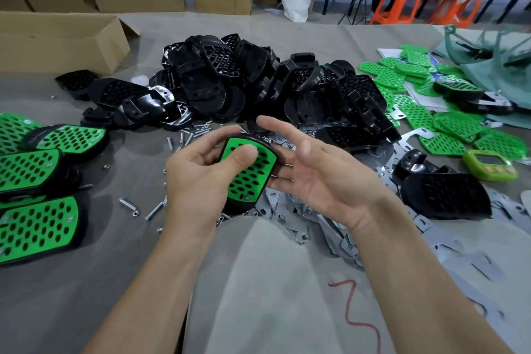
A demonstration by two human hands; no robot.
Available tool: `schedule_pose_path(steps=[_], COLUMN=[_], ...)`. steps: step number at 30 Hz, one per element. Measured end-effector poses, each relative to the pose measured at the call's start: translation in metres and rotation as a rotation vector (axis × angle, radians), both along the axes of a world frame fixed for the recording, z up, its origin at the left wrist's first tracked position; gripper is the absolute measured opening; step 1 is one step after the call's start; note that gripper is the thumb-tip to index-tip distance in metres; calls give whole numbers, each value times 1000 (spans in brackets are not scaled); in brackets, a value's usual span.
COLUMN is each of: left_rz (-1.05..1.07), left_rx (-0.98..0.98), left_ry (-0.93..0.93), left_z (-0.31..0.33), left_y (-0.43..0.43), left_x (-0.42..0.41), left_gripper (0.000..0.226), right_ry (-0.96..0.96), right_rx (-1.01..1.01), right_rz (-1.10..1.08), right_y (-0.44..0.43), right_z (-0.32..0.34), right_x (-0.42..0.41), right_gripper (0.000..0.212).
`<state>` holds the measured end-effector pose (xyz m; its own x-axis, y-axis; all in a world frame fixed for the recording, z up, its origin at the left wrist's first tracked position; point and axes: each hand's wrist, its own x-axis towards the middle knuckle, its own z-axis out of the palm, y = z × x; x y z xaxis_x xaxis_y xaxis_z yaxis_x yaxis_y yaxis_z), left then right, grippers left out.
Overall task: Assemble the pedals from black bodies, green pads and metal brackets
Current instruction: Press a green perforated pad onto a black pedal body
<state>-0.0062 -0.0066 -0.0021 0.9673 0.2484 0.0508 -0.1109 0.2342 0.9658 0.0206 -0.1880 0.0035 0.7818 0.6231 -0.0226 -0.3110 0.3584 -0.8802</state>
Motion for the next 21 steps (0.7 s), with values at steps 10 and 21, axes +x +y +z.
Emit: schedule_pose_path(steps=[10,21], left_rz=[68,55], left_rx=[-17,-72], left_ry=[151,153], left_z=[-2,-1], left_y=[2,-3], left_x=[1,2], left_gripper=[34,12], right_ry=[-138,-208], right_rx=[-116,-430], right_rz=[72,-289], right_y=[12,27], right_z=[-2,2], right_x=[-3,-9], right_gripper=[94,48])
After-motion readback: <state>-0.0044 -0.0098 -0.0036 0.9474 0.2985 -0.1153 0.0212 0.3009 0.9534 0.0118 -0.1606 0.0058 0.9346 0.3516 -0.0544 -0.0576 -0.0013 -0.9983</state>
